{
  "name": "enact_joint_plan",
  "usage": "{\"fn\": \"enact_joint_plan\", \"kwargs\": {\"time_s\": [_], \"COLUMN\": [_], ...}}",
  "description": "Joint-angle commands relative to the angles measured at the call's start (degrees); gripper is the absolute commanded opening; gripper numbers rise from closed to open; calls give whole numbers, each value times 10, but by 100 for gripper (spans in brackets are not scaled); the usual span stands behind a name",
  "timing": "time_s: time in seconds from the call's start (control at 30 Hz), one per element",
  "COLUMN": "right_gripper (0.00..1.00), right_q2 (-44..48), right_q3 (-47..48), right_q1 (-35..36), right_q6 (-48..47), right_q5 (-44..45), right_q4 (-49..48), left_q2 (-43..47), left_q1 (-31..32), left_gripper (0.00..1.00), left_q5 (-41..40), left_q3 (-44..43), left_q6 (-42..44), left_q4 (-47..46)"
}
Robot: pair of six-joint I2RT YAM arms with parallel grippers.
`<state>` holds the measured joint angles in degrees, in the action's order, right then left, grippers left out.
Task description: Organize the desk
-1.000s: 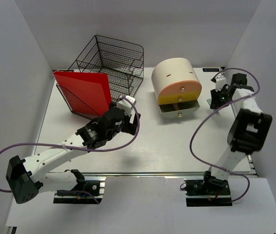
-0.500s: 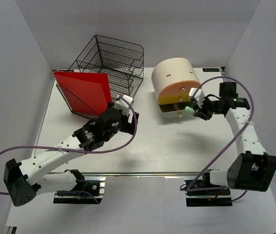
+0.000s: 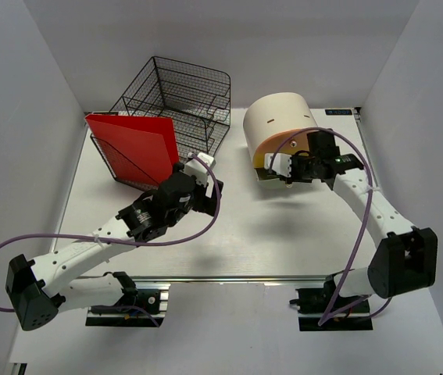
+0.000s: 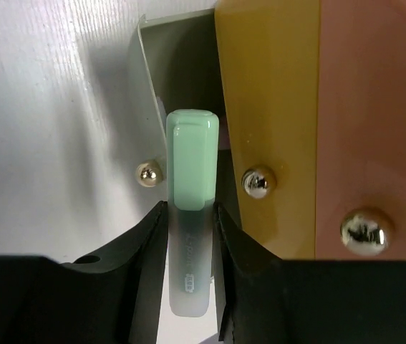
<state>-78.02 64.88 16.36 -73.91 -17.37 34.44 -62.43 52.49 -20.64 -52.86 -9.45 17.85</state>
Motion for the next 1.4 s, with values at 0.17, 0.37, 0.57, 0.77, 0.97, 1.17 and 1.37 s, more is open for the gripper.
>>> {"fn": "enact_joint_plan", "kwargs": {"time_s": [0.17,0.37,0.57,0.77,0.97,1.17,1.37], "right_gripper": [0,5,23,55,44,0,0], "right_q2": [-56,-81,-96,-102,-74,-62,-149], "right_q3": [42,43,46,46,54,99,138], "right_q1": [39,50,53,54,52,38,39], "right_q6": [-59,-51,-46,-33,-6,-25,-99], "right_q5": [74,111,119,122,90,-48,-38], "right_q4": [-36,-71,-82,-92,-87,60,223], "left_q2": [12,11,13,14,14,15,21], "left_q1": [-1,-1,-1,-1,-1,-1,-1], "left_gripper": [98,98,98,98,98,98,98], "left_q5": [0,5,5,4,3,5,4], "left_q3": [7,7,7,8,7,7,8], "left_q6": [4,5,4,4,4,4,4], "left_q4": [-10,-10,-10,-11,-11,-12,-13]}}
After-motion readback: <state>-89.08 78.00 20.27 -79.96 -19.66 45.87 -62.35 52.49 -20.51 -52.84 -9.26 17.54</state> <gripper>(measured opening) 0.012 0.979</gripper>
